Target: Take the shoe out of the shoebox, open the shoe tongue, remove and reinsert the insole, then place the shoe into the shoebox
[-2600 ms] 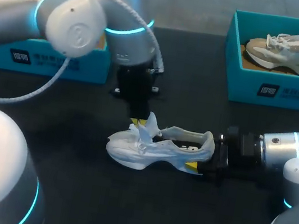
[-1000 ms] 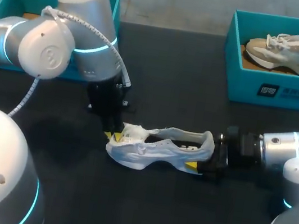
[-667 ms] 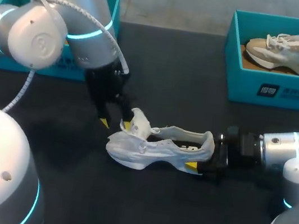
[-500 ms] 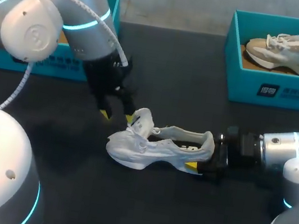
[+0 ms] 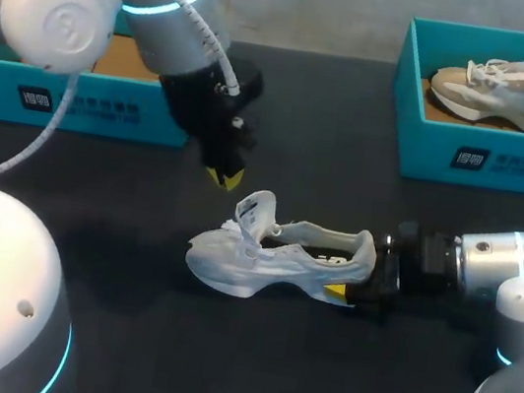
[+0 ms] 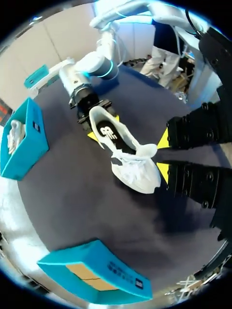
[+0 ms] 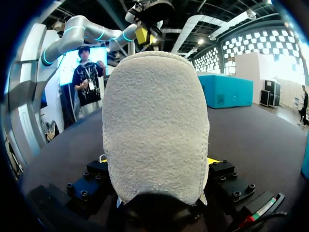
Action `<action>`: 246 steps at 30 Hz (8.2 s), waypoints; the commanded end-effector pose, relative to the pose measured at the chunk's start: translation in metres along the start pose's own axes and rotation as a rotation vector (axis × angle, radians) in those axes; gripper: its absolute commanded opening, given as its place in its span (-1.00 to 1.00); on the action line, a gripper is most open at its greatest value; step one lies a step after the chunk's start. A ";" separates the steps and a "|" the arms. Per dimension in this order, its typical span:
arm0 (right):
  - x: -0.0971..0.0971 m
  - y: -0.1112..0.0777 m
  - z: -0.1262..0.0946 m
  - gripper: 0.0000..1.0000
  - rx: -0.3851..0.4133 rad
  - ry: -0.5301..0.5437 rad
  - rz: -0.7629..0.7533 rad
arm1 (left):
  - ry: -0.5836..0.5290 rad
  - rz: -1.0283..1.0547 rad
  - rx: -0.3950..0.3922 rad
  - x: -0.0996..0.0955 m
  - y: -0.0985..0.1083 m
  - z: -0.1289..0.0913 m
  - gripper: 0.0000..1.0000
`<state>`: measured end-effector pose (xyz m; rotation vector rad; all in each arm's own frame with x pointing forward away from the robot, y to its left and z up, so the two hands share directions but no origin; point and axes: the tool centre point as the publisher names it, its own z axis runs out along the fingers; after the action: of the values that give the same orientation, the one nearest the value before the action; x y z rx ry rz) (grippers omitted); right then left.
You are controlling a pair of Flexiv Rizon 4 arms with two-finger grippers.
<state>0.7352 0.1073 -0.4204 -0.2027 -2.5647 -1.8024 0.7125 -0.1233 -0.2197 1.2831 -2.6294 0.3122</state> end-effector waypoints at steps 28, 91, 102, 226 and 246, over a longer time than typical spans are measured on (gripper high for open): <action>0.000 0.000 0.000 -1.00 0.002 -0.001 0.000 | -0.113 0.482 -0.137 0.032 -0.041 -0.012 -1.00; 0.000 0.000 0.000 -1.00 0.002 -0.001 0.000 | 0.026 1.013 -0.182 0.036 -0.050 0.146 -1.00; 0.000 0.000 0.000 -1.00 0.002 -0.001 0.000 | 0.017 1.004 -0.182 0.035 -0.050 0.145 -1.00; 0.000 0.000 0.000 -1.00 0.002 -0.001 0.000 | 0.190 0.957 -0.006 0.011 -0.055 0.166 -1.00; 0.000 0.000 0.000 -1.00 0.002 -0.001 0.000 | 0.211 1.023 0.042 0.027 -0.040 0.150 -1.00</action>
<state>0.7364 0.1073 -0.4204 -0.2017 -2.5637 -1.8032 0.7222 -0.2136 -0.3562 -0.2014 -2.8259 0.5826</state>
